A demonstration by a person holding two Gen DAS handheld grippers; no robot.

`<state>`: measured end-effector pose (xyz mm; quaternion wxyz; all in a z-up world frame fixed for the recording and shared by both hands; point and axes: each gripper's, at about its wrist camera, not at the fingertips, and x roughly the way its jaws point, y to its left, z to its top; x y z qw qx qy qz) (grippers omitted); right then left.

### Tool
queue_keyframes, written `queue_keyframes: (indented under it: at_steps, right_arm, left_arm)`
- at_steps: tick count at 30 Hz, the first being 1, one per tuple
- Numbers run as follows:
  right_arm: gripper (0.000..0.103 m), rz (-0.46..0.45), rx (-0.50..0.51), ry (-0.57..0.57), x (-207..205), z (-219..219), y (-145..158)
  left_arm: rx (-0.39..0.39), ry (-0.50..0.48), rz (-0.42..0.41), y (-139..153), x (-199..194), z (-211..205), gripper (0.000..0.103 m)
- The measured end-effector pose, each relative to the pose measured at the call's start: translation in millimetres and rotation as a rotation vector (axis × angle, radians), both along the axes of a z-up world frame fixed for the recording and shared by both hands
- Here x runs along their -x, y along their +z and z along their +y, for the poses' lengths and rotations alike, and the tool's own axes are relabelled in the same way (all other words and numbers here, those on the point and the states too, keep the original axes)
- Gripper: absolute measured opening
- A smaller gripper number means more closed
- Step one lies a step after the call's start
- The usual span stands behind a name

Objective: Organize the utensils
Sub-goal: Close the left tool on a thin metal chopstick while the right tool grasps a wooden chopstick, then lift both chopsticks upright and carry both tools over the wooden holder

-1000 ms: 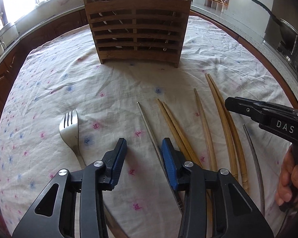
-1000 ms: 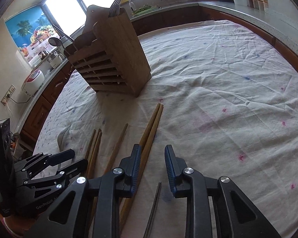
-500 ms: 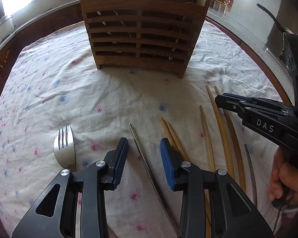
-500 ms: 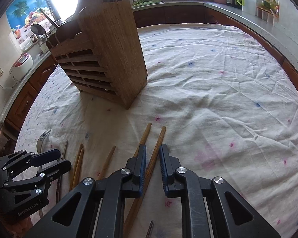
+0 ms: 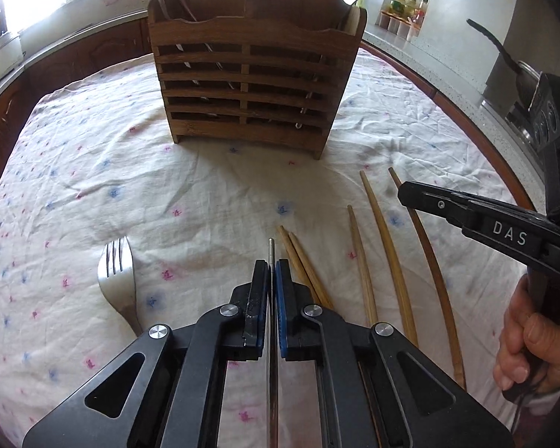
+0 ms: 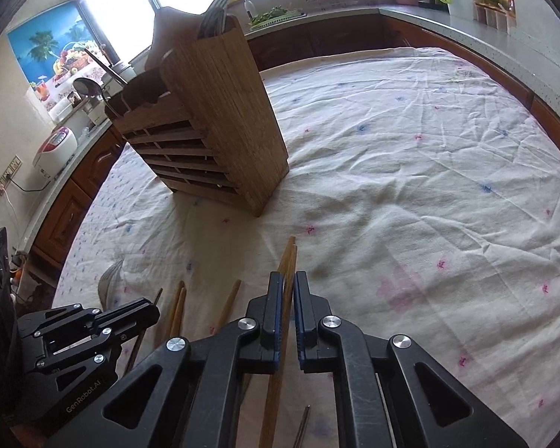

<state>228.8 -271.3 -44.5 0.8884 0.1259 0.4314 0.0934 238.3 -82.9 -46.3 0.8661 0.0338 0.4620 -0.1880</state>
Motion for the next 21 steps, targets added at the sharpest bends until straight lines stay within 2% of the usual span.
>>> queue_keyframes:
  at_steps: [10,21]
  right_arm:
    - [0.005,-0.167,-0.060,0.028,52,-1,70]
    - [0.005,-0.312,-0.060,0.038,85,5,123]
  left_arm:
    - [0.159,0.043,-0.113,69,42,51,0.004]
    - [0.239,0.056,-0.222,118,74,78,0.004]
